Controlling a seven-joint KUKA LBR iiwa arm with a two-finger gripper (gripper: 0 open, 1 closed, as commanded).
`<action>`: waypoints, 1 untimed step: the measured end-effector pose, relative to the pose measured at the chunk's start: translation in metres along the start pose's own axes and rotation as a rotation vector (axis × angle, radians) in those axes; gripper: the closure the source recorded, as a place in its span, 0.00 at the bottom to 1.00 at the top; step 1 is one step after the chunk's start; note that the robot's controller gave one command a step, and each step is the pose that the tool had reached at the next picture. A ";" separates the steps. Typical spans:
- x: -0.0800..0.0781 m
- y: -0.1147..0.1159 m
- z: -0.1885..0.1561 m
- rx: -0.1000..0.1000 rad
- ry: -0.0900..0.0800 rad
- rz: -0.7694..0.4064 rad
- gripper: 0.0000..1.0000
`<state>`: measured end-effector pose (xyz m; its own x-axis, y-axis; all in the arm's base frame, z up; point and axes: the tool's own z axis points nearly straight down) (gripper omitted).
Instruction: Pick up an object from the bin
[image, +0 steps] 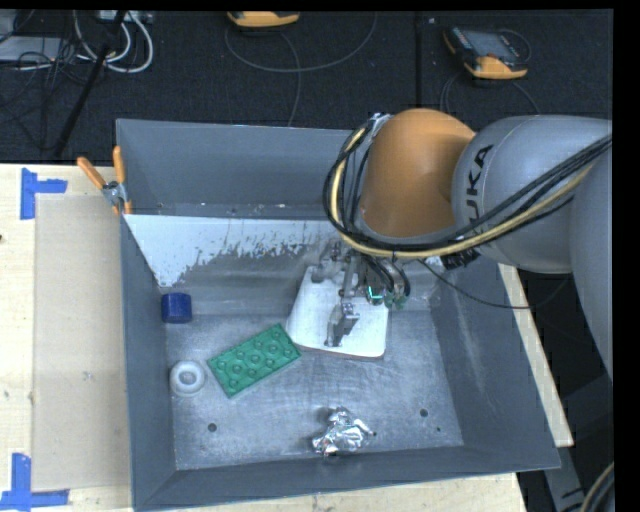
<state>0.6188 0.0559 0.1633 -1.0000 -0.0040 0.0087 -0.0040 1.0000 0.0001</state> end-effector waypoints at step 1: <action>-0.001 0.053 0.089 0.003 -0.010 -0.432 0.00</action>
Offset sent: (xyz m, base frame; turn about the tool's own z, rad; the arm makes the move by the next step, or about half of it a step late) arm -0.0023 0.0531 -0.0933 -0.4339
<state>0.6190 0.1091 0.0745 -0.9066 -0.4219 -0.0013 -0.4219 0.9066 -0.0012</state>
